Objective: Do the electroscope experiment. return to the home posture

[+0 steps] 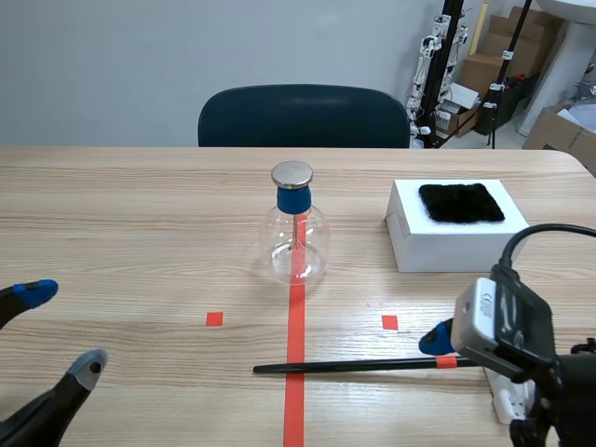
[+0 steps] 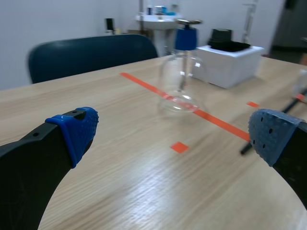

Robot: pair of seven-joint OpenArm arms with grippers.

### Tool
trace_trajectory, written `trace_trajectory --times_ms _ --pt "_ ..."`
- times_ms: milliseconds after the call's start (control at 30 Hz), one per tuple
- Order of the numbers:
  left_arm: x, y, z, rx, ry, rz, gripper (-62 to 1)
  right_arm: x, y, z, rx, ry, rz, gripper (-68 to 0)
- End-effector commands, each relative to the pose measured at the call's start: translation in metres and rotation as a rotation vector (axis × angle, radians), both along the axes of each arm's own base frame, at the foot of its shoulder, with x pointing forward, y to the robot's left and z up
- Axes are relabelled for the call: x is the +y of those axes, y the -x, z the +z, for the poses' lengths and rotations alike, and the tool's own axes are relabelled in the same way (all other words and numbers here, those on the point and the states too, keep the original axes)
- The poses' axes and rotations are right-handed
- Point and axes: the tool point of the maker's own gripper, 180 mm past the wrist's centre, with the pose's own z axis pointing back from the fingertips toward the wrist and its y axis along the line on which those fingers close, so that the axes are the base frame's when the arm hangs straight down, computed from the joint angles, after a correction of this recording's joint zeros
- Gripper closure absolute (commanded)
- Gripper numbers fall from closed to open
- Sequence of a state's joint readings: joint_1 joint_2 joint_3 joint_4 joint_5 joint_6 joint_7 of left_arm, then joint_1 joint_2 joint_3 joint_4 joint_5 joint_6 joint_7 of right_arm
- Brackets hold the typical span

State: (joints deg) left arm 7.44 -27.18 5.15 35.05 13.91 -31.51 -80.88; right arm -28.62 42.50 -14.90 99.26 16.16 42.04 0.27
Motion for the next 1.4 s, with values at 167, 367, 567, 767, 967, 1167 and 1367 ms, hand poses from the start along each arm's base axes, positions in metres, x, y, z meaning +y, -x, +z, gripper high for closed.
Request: trace_trajectory --times_ms 167,367,567,767,967,1167,1367 --pt "0.010 0.016 0.043 -0.065 0.018 0.044 -62.3 -0.003 -0.003 0.038 -0.092 -0.104 -0.093 -67.9" --pt "-0.010 0.034 0.061 -0.024 -0.056 0.007 -62.3 -0.004 -0.017 0.073 -0.205 -0.128 -0.141 -67.9" --pt "-0.019 0.045 0.083 0.013 -0.067 0.036 -62.3 -0.006 -0.044 0.108 -0.354 -0.187 -0.254 -67.9" --pt "-0.033 0.054 0.082 0.053 -0.161 0.042 -62.3 -0.008 -0.057 0.138 -0.464 -0.302 -0.336 -67.9" --pt "-0.035 0.060 0.088 0.098 -0.127 0.072 -62.3 -0.014 -0.058 0.147 -0.500 -0.360 -0.405 -67.9" --pt "-0.035 0.064 0.087 0.106 -0.140 0.074 -62.3 -0.024 -0.048 0.139 -0.466 -0.359 -0.474 -67.9" --pt "-0.034 0.066 0.087 0.121 -0.156 0.041 -62.3 -0.034 -0.037 0.128 -0.426 -0.345 -0.549 -67.9"
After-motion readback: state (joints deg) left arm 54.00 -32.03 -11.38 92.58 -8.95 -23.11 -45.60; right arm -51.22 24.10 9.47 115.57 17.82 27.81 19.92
